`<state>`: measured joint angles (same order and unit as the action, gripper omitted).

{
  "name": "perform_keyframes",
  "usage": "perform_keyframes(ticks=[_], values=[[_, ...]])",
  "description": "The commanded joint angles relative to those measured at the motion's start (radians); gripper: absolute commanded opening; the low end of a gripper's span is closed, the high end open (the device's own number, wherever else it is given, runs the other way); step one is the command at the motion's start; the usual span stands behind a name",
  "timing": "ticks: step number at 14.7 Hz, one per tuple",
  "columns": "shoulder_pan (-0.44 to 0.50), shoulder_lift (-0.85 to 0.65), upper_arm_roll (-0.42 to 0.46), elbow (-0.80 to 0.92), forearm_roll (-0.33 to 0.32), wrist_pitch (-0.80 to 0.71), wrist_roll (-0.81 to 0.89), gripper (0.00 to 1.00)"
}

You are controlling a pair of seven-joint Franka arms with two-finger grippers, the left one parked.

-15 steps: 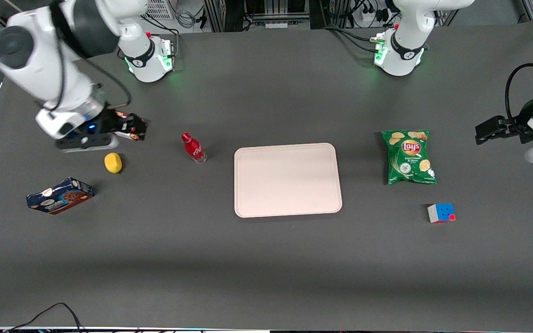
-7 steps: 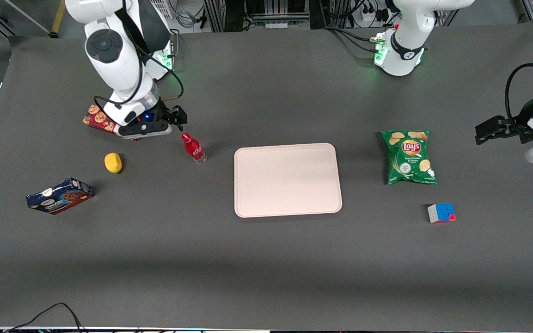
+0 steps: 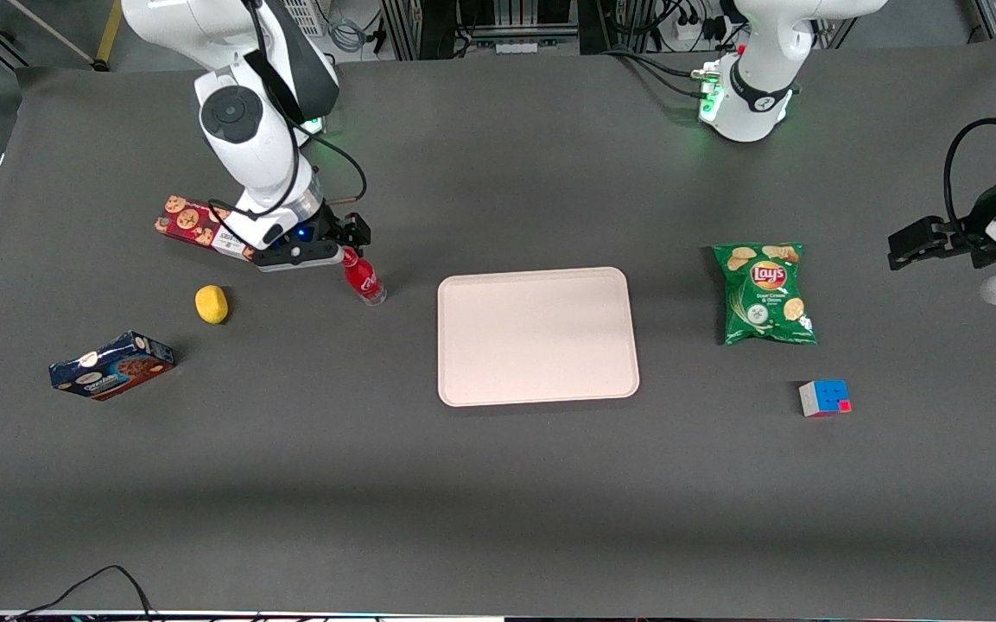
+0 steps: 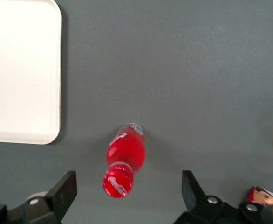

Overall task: Place coke bottle on tray
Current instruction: 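Lower the open right gripper and close it around the bottle's cap end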

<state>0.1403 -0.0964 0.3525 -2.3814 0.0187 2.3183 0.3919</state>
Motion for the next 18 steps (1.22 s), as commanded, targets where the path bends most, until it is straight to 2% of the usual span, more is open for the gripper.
perform_keyframes(ticks=[1, 4, 18], values=[[-0.001, 0.066, 0.017, 0.007, -0.017, 0.062, 0.048, 1.00], [-0.001, 0.095, 0.017, 0.005, -0.034, 0.067, 0.048, 1.00], [-0.004, 0.087, 0.056, -0.025, -0.036, 0.067, 0.090, 0.98]])
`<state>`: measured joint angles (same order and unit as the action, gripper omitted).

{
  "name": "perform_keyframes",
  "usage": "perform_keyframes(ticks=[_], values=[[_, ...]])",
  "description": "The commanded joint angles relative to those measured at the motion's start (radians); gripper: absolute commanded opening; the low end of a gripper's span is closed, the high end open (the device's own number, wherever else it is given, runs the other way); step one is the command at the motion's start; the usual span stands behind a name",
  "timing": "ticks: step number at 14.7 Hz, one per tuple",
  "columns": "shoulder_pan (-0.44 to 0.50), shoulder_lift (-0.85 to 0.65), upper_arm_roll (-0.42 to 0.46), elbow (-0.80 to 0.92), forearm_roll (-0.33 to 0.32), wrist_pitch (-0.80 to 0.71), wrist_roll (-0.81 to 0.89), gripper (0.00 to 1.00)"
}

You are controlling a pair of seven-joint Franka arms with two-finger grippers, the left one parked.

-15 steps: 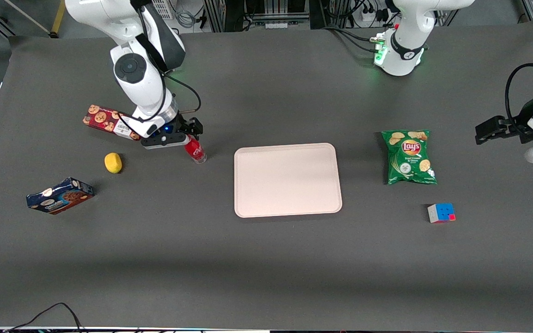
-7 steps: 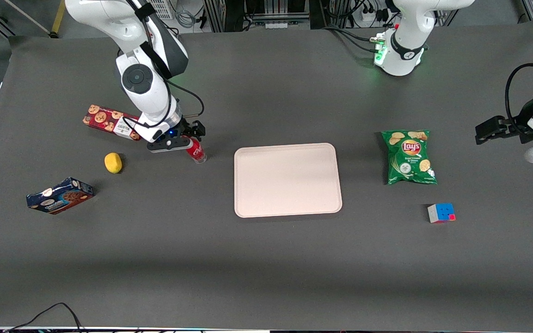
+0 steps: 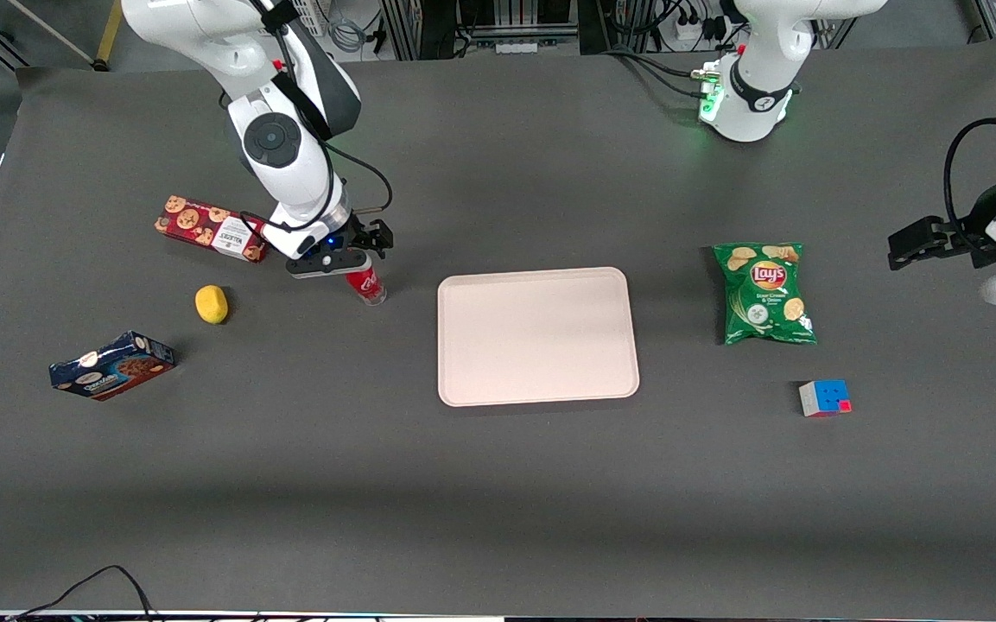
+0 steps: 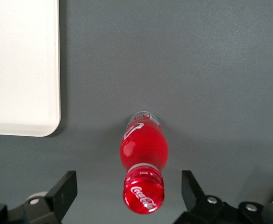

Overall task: Place coke bottle on tray
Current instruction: 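Lower the open right gripper and close it around the bottle's cap end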

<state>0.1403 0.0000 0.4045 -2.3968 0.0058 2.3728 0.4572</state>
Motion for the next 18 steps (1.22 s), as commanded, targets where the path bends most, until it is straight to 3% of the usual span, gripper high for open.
perform_keyframes(ticks=[1, 4, 12, 18], values=[[-0.004, -0.008, 0.004, -0.010, -0.023, 0.011, 0.023, 0.96], [-0.011, -0.008, 0.004, -0.010, -0.023, -0.003, 0.023, 0.85], [-0.016, -0.008, -0.009, -0.004, -0.023, -0.029, 0.020, 0.22], [-0.016, -0.044, -0.013, 0.021, -0.021, -0.032, 0.035, 0.00]])
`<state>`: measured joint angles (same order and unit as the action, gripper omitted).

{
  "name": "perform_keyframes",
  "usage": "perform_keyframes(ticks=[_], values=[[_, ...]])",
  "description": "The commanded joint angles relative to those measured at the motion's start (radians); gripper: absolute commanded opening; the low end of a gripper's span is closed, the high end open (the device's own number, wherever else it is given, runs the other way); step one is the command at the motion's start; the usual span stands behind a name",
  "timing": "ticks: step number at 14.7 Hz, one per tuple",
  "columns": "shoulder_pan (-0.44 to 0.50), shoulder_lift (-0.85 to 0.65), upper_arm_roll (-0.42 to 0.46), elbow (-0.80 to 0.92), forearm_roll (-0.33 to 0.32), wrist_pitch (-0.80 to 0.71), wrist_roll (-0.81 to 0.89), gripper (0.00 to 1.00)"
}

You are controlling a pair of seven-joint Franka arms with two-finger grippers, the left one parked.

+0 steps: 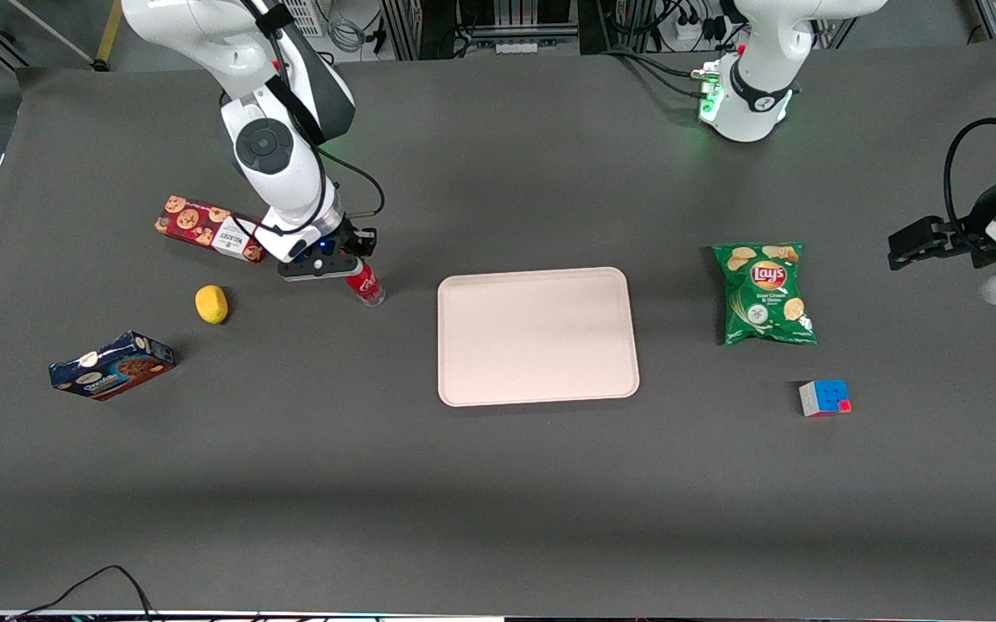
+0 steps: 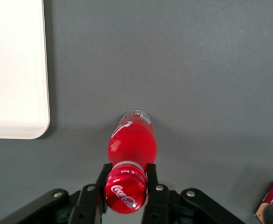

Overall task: Place coke bottle on tray
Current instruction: 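Lift the bottle with the right gripper and carry it over the white tray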

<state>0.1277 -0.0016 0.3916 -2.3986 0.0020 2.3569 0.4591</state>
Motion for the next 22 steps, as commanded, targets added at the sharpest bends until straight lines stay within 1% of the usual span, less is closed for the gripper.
perform_keyframes(ticks=[1, 2, 3, 5, 9, 11, 13, 14, 17, 18, 19, 21, 22], values=[[-0.008, -0.070, -0.002, 0.039, -0.017, -0.042, 0.027, 0.00], [-0.022, -0.090, -0.005, 0.088, -0.017, -0.129, 0.015, 0.00], [-0.028, -0.100, -0.026, 0.167, -0.010, -0.256, 0.004, 0.00], [-0.028, -0.101, -0.037, 0.316, -0.004, -0.442, -0.005, 0.00], [-0.025, -0.083, -0.039, 0.588, 0.000, -0.674, -0.011, 0.00], [-0.019, -0.068, -0.036, 0.692, 0.003, -0.719, -0.011, 0.00], [-0.016, -0.042, -0.027, 0.784, 0.033, -0.726, -0.008, 0.00], [-0.014, -0.014, -0.020, 0.837, 0.045, -0.728, 0.004, 0.00], [-0.013, 0.125, 0.019, 1.013, 0.043, -0.757, 0.070, 0.00], [0.000, 0.182, 0.033, 1.067, 0.035, -0.766, 0.107, 0.00], [0.047, 0.233, 0.032, 1.110, 0.012, -0.771, 0.140, 0.00], [0.110, 0.337, 0.024, 1.197, -0.071, -0.771, 0.203, 0.00], [0.136, 0.392, 0.024, 1.242, -0.097, -0.769, 0.226, 0.00]])
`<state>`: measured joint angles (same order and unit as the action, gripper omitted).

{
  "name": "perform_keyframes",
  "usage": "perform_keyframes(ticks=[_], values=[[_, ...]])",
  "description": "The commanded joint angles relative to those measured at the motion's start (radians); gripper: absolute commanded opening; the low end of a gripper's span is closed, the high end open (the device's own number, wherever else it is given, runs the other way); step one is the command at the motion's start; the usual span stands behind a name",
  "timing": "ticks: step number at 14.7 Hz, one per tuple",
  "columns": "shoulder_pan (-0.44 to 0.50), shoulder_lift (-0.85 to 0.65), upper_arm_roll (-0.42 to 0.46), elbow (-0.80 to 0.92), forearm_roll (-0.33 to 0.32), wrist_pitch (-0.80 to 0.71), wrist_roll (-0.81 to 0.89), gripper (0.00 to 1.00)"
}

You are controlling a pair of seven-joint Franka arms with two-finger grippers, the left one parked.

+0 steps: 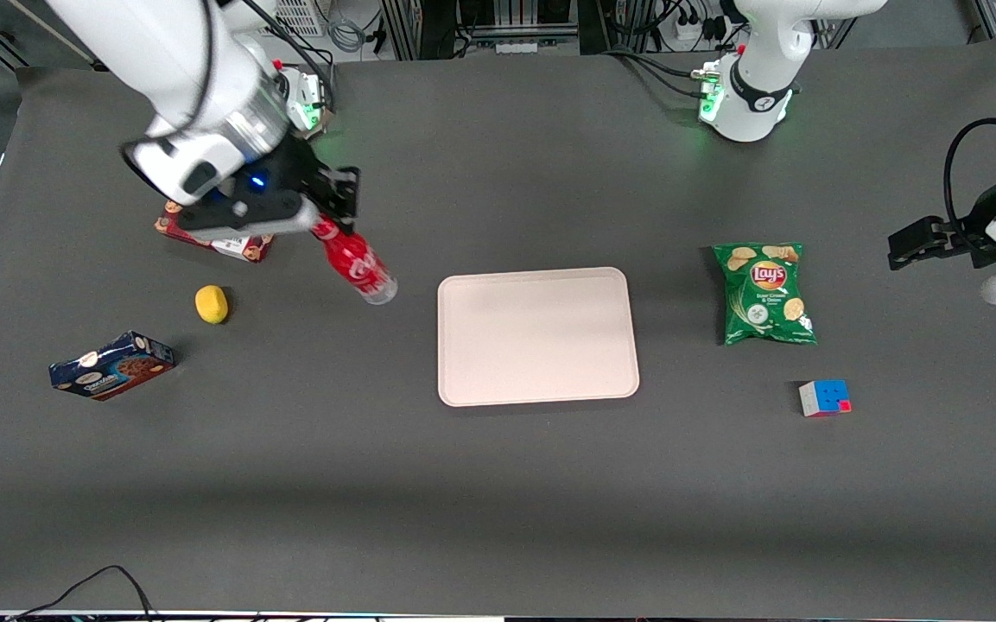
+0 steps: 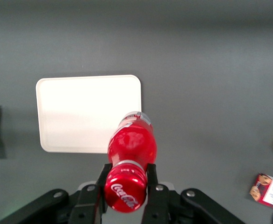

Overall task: Place coke bottle on tray
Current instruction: 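Lift the bottle with the right gripper and carry it over the white tray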

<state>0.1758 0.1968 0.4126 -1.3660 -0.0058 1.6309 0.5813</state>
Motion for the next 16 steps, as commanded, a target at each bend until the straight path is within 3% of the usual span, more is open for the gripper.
perform_keyframes(ticks=[1, 4, 8, 14, 16], values=[[0.109, 0.241, 0.000, 0.246, -0.101, -0.039, 0.113, 0.00], [0.161, 0.349, -0.008, 0.303, -0.161, -0.010, 0.129, 0.00], [0.254, 0.449, -0.095, 0.297, -0.171, 0.064, 0.149, 0.00], [0.263, 0.515, -0.097, 0.162, -0.174, 0.220, 0.264, 0.00], [0.261, 0.517, -0.094, 0.117, -0.213, 0.265, 0.297, 0.00]])
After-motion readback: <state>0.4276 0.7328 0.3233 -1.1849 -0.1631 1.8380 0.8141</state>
